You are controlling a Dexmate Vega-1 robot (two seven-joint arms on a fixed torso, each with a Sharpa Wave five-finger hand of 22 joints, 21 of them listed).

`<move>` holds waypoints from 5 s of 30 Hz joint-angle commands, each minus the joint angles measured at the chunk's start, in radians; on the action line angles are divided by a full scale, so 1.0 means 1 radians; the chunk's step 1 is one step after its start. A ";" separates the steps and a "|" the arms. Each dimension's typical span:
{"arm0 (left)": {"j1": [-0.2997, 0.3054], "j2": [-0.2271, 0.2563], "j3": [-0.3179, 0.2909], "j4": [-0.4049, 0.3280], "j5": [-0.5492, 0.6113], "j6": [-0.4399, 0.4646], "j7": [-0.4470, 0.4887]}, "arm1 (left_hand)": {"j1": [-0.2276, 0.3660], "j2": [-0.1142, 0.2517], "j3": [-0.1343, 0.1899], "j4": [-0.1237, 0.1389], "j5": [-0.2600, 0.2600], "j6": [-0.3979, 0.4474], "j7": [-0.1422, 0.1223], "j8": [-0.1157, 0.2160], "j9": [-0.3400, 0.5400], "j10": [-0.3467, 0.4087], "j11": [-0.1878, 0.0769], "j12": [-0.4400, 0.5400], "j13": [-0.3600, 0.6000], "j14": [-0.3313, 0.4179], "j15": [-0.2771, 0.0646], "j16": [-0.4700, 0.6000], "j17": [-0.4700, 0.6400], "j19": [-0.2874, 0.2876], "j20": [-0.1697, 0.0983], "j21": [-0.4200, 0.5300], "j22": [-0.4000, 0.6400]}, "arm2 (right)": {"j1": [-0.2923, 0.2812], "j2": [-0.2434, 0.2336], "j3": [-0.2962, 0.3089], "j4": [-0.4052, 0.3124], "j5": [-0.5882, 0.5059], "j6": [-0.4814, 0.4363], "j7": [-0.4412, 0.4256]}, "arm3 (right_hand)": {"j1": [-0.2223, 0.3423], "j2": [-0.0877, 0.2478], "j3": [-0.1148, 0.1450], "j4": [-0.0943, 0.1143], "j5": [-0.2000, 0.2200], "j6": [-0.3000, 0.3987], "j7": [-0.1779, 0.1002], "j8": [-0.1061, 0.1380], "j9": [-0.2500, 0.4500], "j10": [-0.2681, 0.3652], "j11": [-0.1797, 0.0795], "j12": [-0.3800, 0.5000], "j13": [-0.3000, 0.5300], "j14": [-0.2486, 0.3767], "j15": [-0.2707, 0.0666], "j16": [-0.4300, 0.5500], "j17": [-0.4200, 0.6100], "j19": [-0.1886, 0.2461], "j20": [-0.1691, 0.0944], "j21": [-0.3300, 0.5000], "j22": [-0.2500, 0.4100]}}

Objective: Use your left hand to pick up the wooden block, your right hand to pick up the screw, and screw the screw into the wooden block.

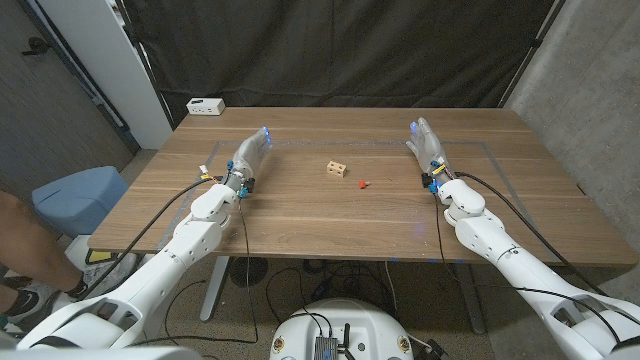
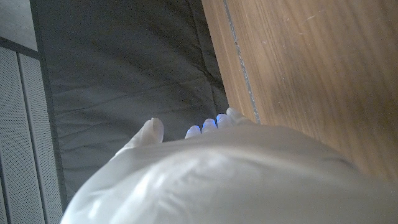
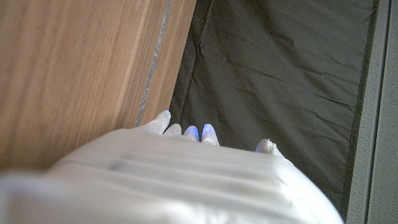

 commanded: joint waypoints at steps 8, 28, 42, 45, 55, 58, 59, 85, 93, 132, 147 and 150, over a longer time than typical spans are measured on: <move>-0.020 0.048 0.029 -0.072 0.082 0.063 0.050 | 0.015 0.001 0.005 -0.017 0.007 -0.001 -0.007 0.006 0.003 0.010 -0.006 0.005 0.003 -0.004 0.007 0.002 0.004 0.007 0.005 0.004 0.002 | 0.014 -0.001 -0.007 0.017 -0.011 -0.016 -0.004 | 0.012 0.002 0.007 -0.001 0.006 0.011 -0.012 0.006 0.004 0.000 -0.009 0.005 0.002 -0.010 -0.012 0.005 -0.002 0.011 0.004 0.005 0.004; -0.048 0.129 0.077 -0.215 0.228 0.168 0.111 | 0.030 0.000 0.007 -0.039 0.009 0.005 -0.016 0.007 0.002 0.010 -0.015 0.005 0.002 -0.016 0.004 0.000 0.004 -0.012 0.012 -0.001 0.001 | 0.030 -0.027 -0.004 0.010 -0.016 -0.042 0.002 | 0.017 -0.004 0.008 -0.006 0.007 0.017 -0.010 0.007 0.004 0.003 -0.006 0.006 0.002 -0.010 -0.011 0.005 -0.005 0.011 0.010 0.006 0.004; -0.101 0.222 0.132 -0.323 0.366 0.268 0.067 | 0.058 -0.025 0.004 -0.090 0.019 0.003 -0.042 0.005 0.001 0.005 -0.039 0.002 0.002 -0.048 0.017 -0.003 0.005 -0.038 0.011 -0.004 0.000 | 0.018 -0.034 -0.007 -0.001 -0.031 -0.037 -0.009 | 0.020 -0.007 0.009 -0.010 0.008 0.026 -0.013 0.008 0.004 0.009 -0.004 0.008 0.002 -0.008 -0.007 0.005 -0.007 0.012 0.010 0.007 0.004; -0.114 0.237 0.144 -0.344 0.397 0.293 0.057 | 0.064 -0.029 0.004 -0.099 0.020 0.000 -0.047 0.004 0.002 0.003 -0.047 0.002 0.002 -0.052 0.021 -0.003 0.005 -0.042 0.016 -0.005 -0.001 | 0.016 -0.028 -0.010 0.003 -0.036 -0.031 -0.015 | 0.020 -0.008 0.009 -0.011 0.009 0.029 -0.015 0.009 0.004 0.010 -0.004 0.008 0.002 -0.009 -0.004 0.005 -0.008 0.015 0.013 0.008 0.004; -0.150 0.288 0.162 -0.381 0.458 0.311 -0.014 | 0.089 -0.041 0.004 -0.137 0.026 0.007 -0.078 0.009 0.002 0.008 -0.082 0.005 0.002 -0.063 0.032 0.001 0.006 -0.052 0.026 -0.003 -0.001 | 0.012 -0.020 -0.013 0.007 -0.043 -0.018 -0.022 | 0.021 -0.011 0.010 -0.012 0.009 0.032 -0.016 0.008 0.004 0.011 -0.005 0.008 0.002 -0.010 0.002 0.005 -0.008 0.019 0.017 0.010 0.004; -0.160 0.307 0.168 -0.400 0.491 0.325 -0.023 | 0.096 -0.046 0.004 -0.149 0.026 0.011 -0.087 0.010 0.002 0.011 -0.091 0.006 0.002 -0.068 0.032 0.001 0.006 -0.058 0.029 -0.004 -0.001 | 0.011 -0.020 -0.013 0.007 -0.045 -0.015 -0.024 | 0.021 -0.011 0.009 -0.013 0.009 0.033 -0.017 0.008 0.004 0.010 -0.006 0.008 0.002 -0.011 0.003 0.005 -0.008 0.020 0.016 0.010 0.004; -0.166 0.315 0.171 -0.407 0.501 0.331 -0.035 | 0.098 -0.048 0.004 -0.152 0.026 0.012 -0.087 0.011 0.002 0.014 -0.094 0.007 0.002 -0.069 0.034 0.001 0.006 -0.059 0.030 -0.004 -0.001 | 0.011 -0.020 -0.013 0.007 -0.045 -0.015 -0.024 | 0.021 -0.012 0.009 -0.013 0.010 0.033 -0.017 0.008 0.004 0.010 -0.007 0.007 0.002 -0.010 0.003 0.005 -0.008 0.020 0.017 0.010 0.004; -0.342 0.366 0.309 -0.541 0.895 0.488 -0.223 | 0.191 -0.124 -0.008 -0.218 0.023 0.083 -0.110 0.037 0.005 0.076 -0.126 0.026 0.007 -0.089 0.024 0.010 0.008 -0.105 0.077 -0.009 -0.002 | 0.012 -0.011 -0.018 0.011 -0.055 0.002 -0.025 | 0.025 -0.016 0.011 -0.018 0.012 0.041 -0.022 0.007 0.004 0.008 -0.008 0.006 0.002 -0.012 0.005 0.005 -0.009 0.023 0.033 0.010 0.005; -0.388 0.352 0.340 -0.547 0.997 0.492 -0.281 | 0.244 -0.157 -0.012 -0.219 0.021 0.104 -0.121 0.044 0.008 0.103 -0.146 0.033 0.011 -0.078 0.016 0.013 0.009 -0.131 0.114 -0.010 -0.001 | 0.010 -0.004 -0.016 0.015 -0.057 0.005 -0.038 | 0.026 -0.018 0.010 -0.020 0.012 0.042 -0.021 0.007 0.004 0.008 -0.009 0.006 0.002 -0.012 0.005 0.005 -0.010 0.024 0.035 0.010 0.005; -0.525 0.217 0.477 -0.528 1.504 0.403 -0.509 | 0.434 -0.268 -0.064 -0.202 -0.002 0.201 -0.194 0.058 0.011 0.236 -0.224 0.058 0.023 0.000 -0.047 0.020 0.011 -0.195 0.193 -0.005 0.003 | -0.009 0.009 -0.012 0.002 -0.054 -0.004 -0.078 | 0.036 -0.022 0.014 -0.031 0.015 0.056 -0.025 0.008 0.005 0.016 -0.003 0.008 0.003 -0.011 0.013 0.006 -0.011 0.032 0.047 0.012 0.005; -0.507 0.182 0.490 -0.494 1.579 0.393 -0.476 | 0.466 -0.255 -0.063 -0.201 0.003 0.199 -0.188 0.051 0.011 0.245 -0.222 0.056 0.024 -0.012 -0.039 0.016 0.011 -0.218 0.213 -0.006 0.003 | -0.014 0.022 -0.012 0.019 -0.053 0.016 -0.082 | 0.047 -0.022 0.018 -0.039 0.016 0.057 -0.026 0.007 0.005 0.015 -0.005 0.008 0.003 -0.009 0.016 0.006 -0.012 0.036 0.038 0.012 0.005; -0.504 0.173 0.493 -0.476 1.586 0.393 -0.459 | 0.470 -0.253 -0.062 -0.201 0.004 0.199 -0.186 0.050 0.011 0.246 -0.222 0.056 0.024 -0.012 -0.039 0.016 0.011 -0.219 0.214 -0.005 0.003 | -0.012 0.025 -0.012 0.026 -0.053 0.023 -0.079 | 0.049 -0.021 0.019 -0.041 0.016 0.057 -0.026 0.006 0.005 0.016 -0.004 0.008 0.003 -0.009 0.017 0.006 -0.012 0.036 0.037 0.012 0.005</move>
